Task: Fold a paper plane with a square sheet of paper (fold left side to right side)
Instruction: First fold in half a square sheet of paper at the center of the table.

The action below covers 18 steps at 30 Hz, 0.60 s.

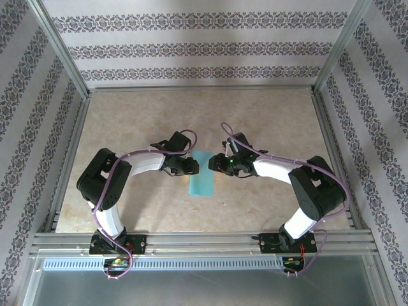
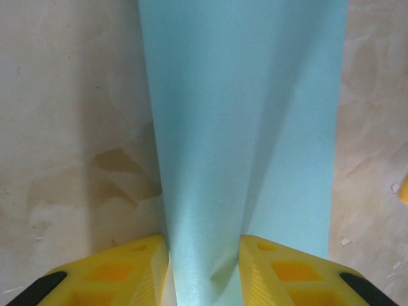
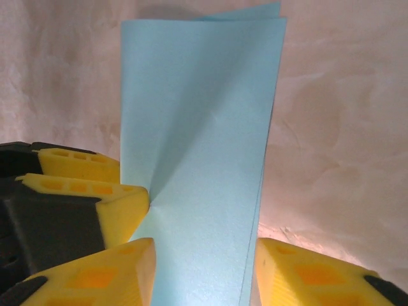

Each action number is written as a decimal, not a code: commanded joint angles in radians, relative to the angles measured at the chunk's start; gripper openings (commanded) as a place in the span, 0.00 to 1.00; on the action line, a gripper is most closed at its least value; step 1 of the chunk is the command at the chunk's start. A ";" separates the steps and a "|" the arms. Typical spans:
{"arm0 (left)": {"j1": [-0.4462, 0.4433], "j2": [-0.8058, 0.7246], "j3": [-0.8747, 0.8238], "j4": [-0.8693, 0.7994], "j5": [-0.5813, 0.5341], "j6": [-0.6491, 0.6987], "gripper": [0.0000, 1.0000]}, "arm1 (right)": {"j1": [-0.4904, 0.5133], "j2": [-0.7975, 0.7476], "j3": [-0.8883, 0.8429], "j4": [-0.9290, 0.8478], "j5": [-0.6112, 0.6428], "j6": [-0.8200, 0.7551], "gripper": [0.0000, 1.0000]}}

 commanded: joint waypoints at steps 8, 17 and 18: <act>-0.031 0.056 0.009 -0.067 -0.044 -0.060 0.36 | -0.045 -0.038 -0.059 -0.058 0.051 -0.033 0.60; -0.042 0.078 0.023 -0.087 -0.057 -0.067 0.37 | -0.046 -0.007 -0.068 -0.048 0.043 -0.034 0.60; -0.042 0.078 0.024 -0.090 -0.059 -0.068 0.37 | -0.046 -0.003 -0.068 -0.049 0.044 -0.034 0.60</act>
